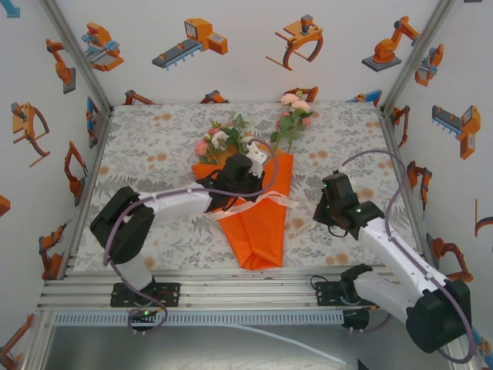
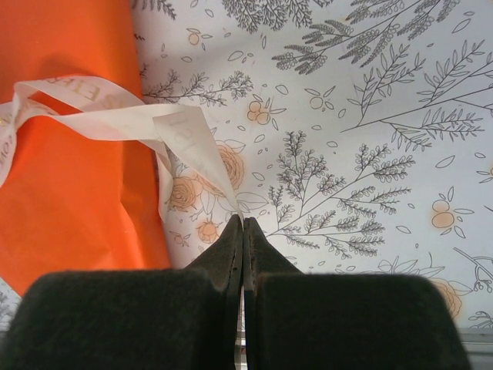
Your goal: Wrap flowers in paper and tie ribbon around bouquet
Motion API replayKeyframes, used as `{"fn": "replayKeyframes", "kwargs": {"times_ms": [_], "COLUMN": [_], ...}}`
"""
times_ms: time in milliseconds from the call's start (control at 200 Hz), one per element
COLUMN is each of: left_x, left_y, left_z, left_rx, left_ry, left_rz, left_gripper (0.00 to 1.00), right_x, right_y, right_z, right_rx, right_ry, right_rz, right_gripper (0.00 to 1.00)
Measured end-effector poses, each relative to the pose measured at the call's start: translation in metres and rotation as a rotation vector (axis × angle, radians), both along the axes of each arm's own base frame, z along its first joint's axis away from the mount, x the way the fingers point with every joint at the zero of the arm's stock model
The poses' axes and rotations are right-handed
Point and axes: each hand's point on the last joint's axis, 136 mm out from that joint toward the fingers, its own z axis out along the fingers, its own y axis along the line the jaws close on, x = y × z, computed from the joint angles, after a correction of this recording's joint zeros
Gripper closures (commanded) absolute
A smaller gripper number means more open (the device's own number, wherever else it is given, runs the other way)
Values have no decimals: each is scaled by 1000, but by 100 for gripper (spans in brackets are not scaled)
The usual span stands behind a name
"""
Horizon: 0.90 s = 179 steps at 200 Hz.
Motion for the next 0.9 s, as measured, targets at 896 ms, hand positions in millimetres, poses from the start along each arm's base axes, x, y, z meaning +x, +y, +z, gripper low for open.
{"fn": "replayKeyframes", "kwargs": {"times_ms": [896], "left_x": [27], "left_y": [259], "left_z": [-97], "left_rx": [-188], "left_ry": [610], "left_rz": [1072], "left_gripper": [64], "right_x": [4], "right_y": [20], "right_z": [8], "right_rx": [87], "right_ry": [-15], "right_rz": [71], "right_gripper": [100]}}
